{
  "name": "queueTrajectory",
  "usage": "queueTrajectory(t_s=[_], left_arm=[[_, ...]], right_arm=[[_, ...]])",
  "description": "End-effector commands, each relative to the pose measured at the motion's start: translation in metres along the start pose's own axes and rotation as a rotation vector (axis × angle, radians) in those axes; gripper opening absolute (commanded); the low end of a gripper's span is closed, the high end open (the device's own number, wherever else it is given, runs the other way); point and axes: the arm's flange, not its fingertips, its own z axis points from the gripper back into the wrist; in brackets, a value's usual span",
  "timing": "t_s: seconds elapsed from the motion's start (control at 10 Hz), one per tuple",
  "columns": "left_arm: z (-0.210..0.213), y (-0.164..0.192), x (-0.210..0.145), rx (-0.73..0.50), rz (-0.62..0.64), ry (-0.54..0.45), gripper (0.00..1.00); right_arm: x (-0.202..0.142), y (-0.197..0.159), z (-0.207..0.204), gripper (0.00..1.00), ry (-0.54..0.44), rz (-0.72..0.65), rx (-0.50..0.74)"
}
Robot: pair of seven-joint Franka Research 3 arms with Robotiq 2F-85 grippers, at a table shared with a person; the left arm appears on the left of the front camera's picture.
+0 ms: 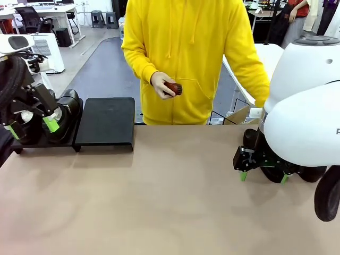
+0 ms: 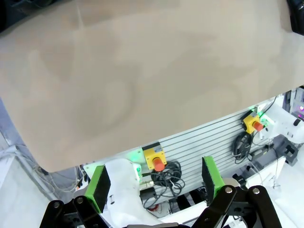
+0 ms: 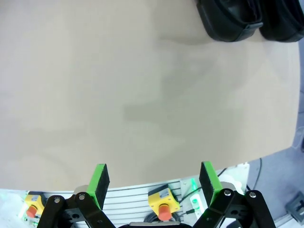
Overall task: Organize the shoes by placing them on the stand.
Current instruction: Pick up one Shoe and place it in the middle of the table.
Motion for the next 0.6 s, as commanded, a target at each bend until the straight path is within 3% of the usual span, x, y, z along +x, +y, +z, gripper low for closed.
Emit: queueTrajectory(t_s=[0.0,0.3,0.5], left_arm=[[-0.002,0.003,-0.004,-0.001,-0.016,0.0,1.0],[-0.002,0.003,-0.004,-0.001,-0.016,0.0,1.0],[-0.002,0.003,-0.004,-0.001,-0.016,0.0,1.0]], right_arm=[[-0.001,0.001,0.002,1.0,-0.017,-0.006,-0.001],[-0.001,0.0,0.001,1.0,-0.004,0.001,0.0],[0.01,-0.033,0.009,1.0,-0.045,-0.074,-0.073]])
